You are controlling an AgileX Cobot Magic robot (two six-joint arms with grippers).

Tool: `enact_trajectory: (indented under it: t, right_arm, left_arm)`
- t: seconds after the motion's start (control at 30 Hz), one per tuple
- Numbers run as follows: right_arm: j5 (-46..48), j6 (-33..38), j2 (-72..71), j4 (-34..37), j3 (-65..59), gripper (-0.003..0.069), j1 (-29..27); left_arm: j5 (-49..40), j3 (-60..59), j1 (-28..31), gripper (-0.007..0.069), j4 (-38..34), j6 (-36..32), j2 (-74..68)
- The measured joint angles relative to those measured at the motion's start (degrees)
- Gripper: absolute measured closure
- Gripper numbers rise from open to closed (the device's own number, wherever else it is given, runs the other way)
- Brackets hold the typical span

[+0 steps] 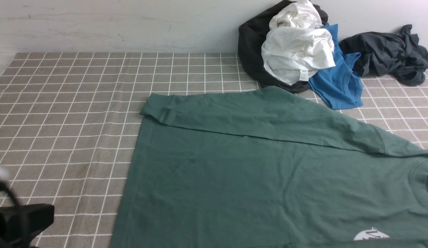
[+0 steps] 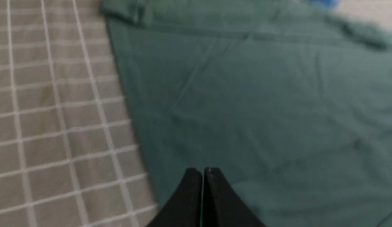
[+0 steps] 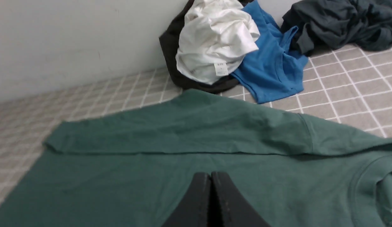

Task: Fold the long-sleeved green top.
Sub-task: Use the left arm to clamp the cuff closest to it

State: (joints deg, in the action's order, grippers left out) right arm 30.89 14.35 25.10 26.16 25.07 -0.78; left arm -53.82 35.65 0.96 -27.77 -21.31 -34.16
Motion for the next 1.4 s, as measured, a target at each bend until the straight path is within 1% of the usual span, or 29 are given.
enact_trajectory:
  t: [0.03,0.07,0.1,0.17,0.2,0.23,0.3,0.37,0.4,0.43,0.47,0.6,0.63,0.67,0.77,0.93,1.07,1.1,1.13,1.17,1.2,1.3,1.37,1.4]
  right_arm:
    - [1.18,0.15,2.02,-1.33,1.97,0.0673,0.15]
    - [5.92,0.42,6.69,-3.82,6.19,0.0673,1.05]
    - [9.61,0.49,9.8,-4.99,8.76,0.0673,2.01]
    - [17.08,0.74,15.35,-6.39,12.57,0.0673,4.67]
    - [18.54,0.81,15.84,-6.48,12.87,0.0673,4.96]
    - [24.02,1.08,19.41,-7.32,14.51,0.0673,7.7]
    - [29.37,1.65,22.63,-8.24,15.06,0.0673,11.38]
    - [34.43,1.86,25.24,-9.41,15.13,0.0673,14.99]
    - [35.12,1.88,25.38,-9.41,15.13,0.0673,15.27]
    - [36.71,2.01,26.01,-10.06,15.18,0.0673,17.18]
    - [37.24,2.07,26.22,-10.65,15.18,0.0673,18.0]
    - [36.35,2.14,26.28,-11.3,15.18,0.0673,18.79]
    - [36.23,2.14,26.28,-11.3,15.18,0.0673,18.79]
    - [35.49,2.14,26.28,-11.35,15.18,0.0673,18.84]
    - [34.54,2.14,26.28,-11.35,15.18,0.0673,18.84]
    - [34.42,2.14,26.28,-11.57,15.18,0.0673,18.84]
    - [34.42,2.14,26.28,-11.59,15.18,0.0673,18.84]
    - [34.42,2.14,26.28,-11.59,15.18,0.0673,18.84]
    - [34.42,2.14,26.28,-11.59,15.18,0.0673,18.84]
    - [34.42,2.14,26.28,-11.59,15.18,0.0673,18.84]
    - [34.42,2.14,26.28,-11.59,15.18,0.0673,18.84]
    - [34.42,2.14,26.28,-11.59,15.18,0.0673,18.84]
    - [34.42,2.14,26.28,-11.59,15.18,0.0673,18.84]
    - [34.42,2.14,26.28,-11.59,15.18,0.0673,18.84]
  left_arm:
    - [-0.65,1.12,-0.18,0.0631,1.56,-0.1,-1.59]
    - [-4.75,4.21,-1.59,0.0631,7.02,-0.38,-6.57]
    - [-6.22,5.57,-3.46,0.0629,9.59,-0.38,-9.63]
    - [-7.5,6.46,-8.77,0.0617,12.82,-0.38,-14.75]
    - [-7.64,6.46,-9.99,0.0613,13.28,-0.39,-15.64]
    - [-7.84,6.25,-14.55,0.0596,14.48,-0.5,-18.63]
    - [-7.54,5.34,-20.88,0.0554,16.48,-0.55,-22.68]
    - [-6.1,3.85,-26.32,0.0482,18.2,-0.55,-26.64]
    - [-5.6,3.38,-27.71,0.0466,18.41,-0.55,-27.86]
    - [-3.01,2.48,-30.46,0.04,19.07,-0.55,-30.76]
    - [-1.06,2.08,-31.97,0.035,19.23,-0.55,-32.94]
    - [8.22,2.05,-34.71,0.0158,19.38,-0.55,-41.76]
    - [8.71,2.05,-34.8,0.0143,19.38,-0.55,-42.21]
    - [11.97,2.16,-34.98,0.0098,19.42,-0.55,-45.71]
    - [15.93,2.29,-34.98,0.0072,19.65,-0.55,-51.3]
    - [16.48,3.57,-34.98,0.0106,19.62,-0.55,-56.66]
    - [16.18,5.19,-34.98,0.0239,19.55,-0.55,-57.55]
    - [16.06,5.2,-34.98,0.0247,19.49,-0.55,-57.61]
    - [15.28,5.45,-34.98,0.0328,19.38,-0.55,-57.72]
    - [14.85,5.45,-34.98,0.0363,19.31,-0.55,-57.72]
    - [14.68,5.45,-34.98,0.0371,19.31,-0.55,-57.72]
    - [13.36,5.45,-34.98,0.0522,19.31,-0.55,-57.79]
    - [12.3,5.87,-34.98,0.0582,19.31,-0.55,-57.79]
    - [11.81,6.09,-34.98,0.0587,19.31,-0.55,-57.79]
